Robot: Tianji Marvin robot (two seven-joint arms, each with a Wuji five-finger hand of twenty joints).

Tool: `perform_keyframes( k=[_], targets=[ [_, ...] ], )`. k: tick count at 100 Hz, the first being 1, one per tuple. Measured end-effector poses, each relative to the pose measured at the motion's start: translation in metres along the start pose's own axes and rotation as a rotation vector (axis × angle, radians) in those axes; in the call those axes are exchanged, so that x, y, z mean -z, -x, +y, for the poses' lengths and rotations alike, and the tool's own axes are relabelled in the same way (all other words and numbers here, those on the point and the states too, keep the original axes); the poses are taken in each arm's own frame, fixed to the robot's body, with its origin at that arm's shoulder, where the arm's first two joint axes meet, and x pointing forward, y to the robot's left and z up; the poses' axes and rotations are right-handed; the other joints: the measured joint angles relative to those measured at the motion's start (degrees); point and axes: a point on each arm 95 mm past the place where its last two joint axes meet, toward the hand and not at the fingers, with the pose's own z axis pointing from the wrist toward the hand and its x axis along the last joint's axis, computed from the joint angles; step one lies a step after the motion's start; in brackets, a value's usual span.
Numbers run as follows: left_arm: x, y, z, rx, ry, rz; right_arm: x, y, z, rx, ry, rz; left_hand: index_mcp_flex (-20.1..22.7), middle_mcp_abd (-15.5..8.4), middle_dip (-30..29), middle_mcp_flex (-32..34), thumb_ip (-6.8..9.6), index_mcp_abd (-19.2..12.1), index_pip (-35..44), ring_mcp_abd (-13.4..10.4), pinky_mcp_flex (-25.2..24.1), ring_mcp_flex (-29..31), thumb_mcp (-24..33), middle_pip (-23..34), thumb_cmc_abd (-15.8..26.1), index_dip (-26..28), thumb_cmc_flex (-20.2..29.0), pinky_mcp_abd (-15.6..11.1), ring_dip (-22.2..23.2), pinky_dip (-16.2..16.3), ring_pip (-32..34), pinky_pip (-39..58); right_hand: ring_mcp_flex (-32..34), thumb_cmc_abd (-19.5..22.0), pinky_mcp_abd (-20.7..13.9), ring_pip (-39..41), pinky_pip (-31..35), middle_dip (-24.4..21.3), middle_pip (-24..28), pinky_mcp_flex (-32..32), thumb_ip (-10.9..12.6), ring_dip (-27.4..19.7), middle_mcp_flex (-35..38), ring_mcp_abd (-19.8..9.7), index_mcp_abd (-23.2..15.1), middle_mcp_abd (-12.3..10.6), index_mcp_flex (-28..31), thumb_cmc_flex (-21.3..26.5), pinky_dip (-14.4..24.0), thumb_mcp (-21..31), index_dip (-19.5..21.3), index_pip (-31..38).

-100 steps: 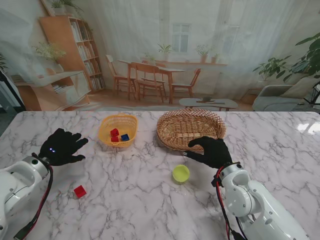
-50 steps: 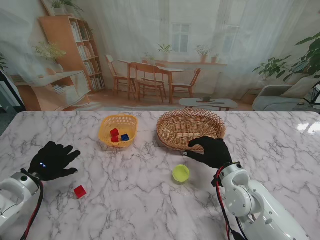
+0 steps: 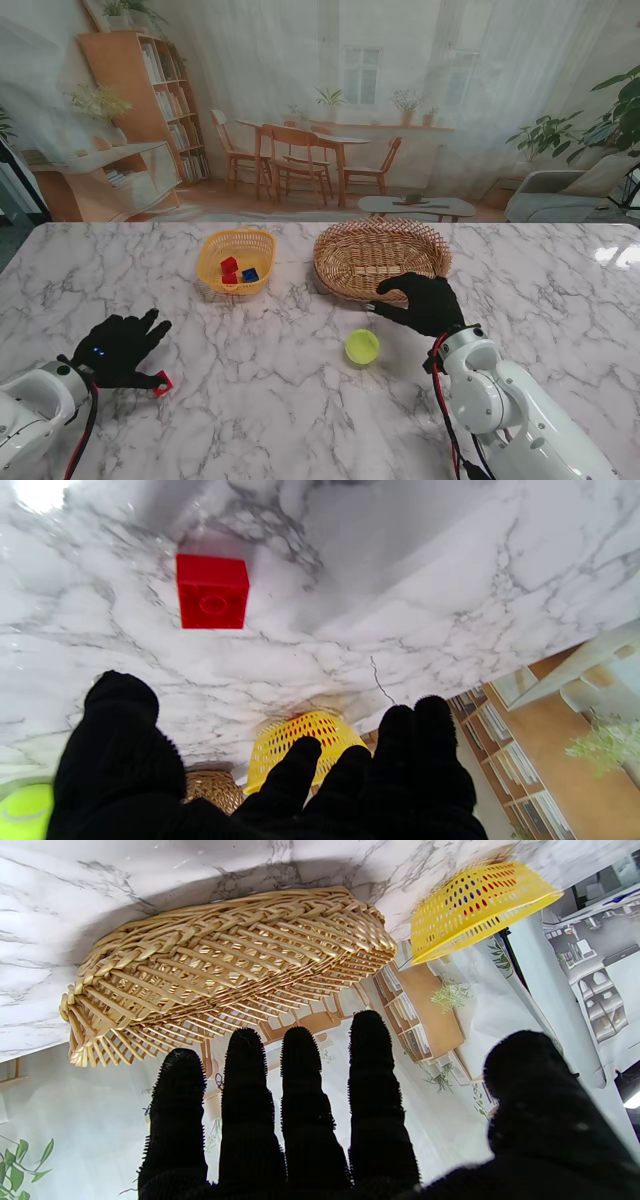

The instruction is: Sort the blocks and the balls into two baskets

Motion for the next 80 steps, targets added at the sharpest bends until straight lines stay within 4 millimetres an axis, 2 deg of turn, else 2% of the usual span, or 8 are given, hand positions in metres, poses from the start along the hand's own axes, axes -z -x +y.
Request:
perform_keyframes(
  k=[6,10,20,32,36,67,80],
  targets=[
    [-0.001,-0.002,0.003,0.006,0.026,0.008,0.000,0.000,0.000,0.000,0.000,0.000,0.3,0.1,2.1,2.4,0.00,1.8,1.8,0.0,0.6,0.3,0.0,1.2,-2.8,0.5,-0.8,-0.1,0.2,0.0,0.9,0.9,0.0,0.0,0.0,0.0,0.0,0.0,0.0,0.0,0.0,0.0,0.0,0.0,0.0,0.0,0.0,0.0,0.0,0.0,0.0,0.0],
    [-0.001,-0.004,0.004,0.006,0.037,0.012,0.000,0.000,0.000,0.000,0.000,0.000,2.3,0.0,5.0,4.4,0.00,2.5,3.4,-0.1,1.9,1.7,0.0,2.5,-2.9,2.0,-0.8,-0.1,1.6,0.0,2.3,2.4,0.0,0.0,0.0,0.0,0.0,0.0,0.0,0.0,0.0,0.0,0.0,0.0,0.0,0.0,0.0,0.0,0.0,0.0,0.0,0.0],
    [-0.004,-0.008,0.006,-0.015,0.046,0.016,0.000,0.000,0.000,0.000,0.000,0.000,5.1,-0.7,11.9,8.3,0.00,2.6,6.0,-0.4,3.0,3.3,0.1,5.8,-3.5,7.4,-0.8,-0.1,6.2,0.1,4.7,4.5,0.0,0.0,0.0,0.0,0.0,0.0,0.0,0.0,0.0,0.0,0.0,0.0,0.0,0.0,0.0,0.0,0.0,0.0,0.0,0.0],
    [-0.009,-0.009,0.010,-0.026,0.051,-0.007,0.000,0.000,0.000,0.001,0.000,0.000,7.8,-1.5,17.0,11.7,0.00,2.4,7.8,-0.8,5.4,6.8,0.3,8.1,-4.2,12.5,-0.6,-0.1,11.7,2.1,7.6,7.4,0.0,0.0,0.0,0.0,0.0,0.0,0.0,0.0,0.0,0.0,0.0,0.0,0.0,0.0,0.0,0.0,0.0,0.0,0.0,0.0],
    [-0.011,-0.009,0.012,-0.021,0.054,-0.015,0.000,0.000,0.000,0.001,0.000,0.000,9.1,-1.5,17.8,13.0,0.00,2.2,8.4,-1.0,6.1,7.8,0.5,9.2,-4.9,13.8,-0.6,-0.1,13.1,2.8,8.4,8.3,0.0,0.0,0.0,0.0,0.0,0.0,0.0,0.0,0.0,0.0,0.0,0.0,0.0,0.0,0.0,0.0,0.0,0.0,0.0,0.0],
    [-0.018,-0.012,0.024,-0.002,0.079,-0.021,0.000,0.000,0.000,0.003,-0.001,-0.002,9.2,-3.0,22.8,15.3,-0.01,1.0,11.0,-1.7,8.6,11.2,0.9,14.3,-5.4,20.1,0.4,-0.1,20.0,5.6,12.0,13.1,0.0,0.0,0.0,0.0,0.0,0.0,0.0,0.0,0.0,0.0,0.0,0.0,0.0,0.0,0.0,0.0,0.0,0.0,0.0,0.0],
    [-0.020,-0.015,0.028,0.008,0.093,-0.023,0.000,0.000,0.000,0.003,-0.002,-0.002,9.7,-3.5,23.7,15.6,-0.01,0.4,12.0,-1.8,9.4,12.2,1.0,15.9,-5.4,21.7,3.4,-0.1,21.9,6.6,13.2,14.5,0.0,0.0,0.0,0.0,0.0,0.0,0.0,0.0,0.0,0.0,0.0,0.0,0.0,0.0,0.0,0.0,0.0,0.0,0.0,0.0]
  ],
)
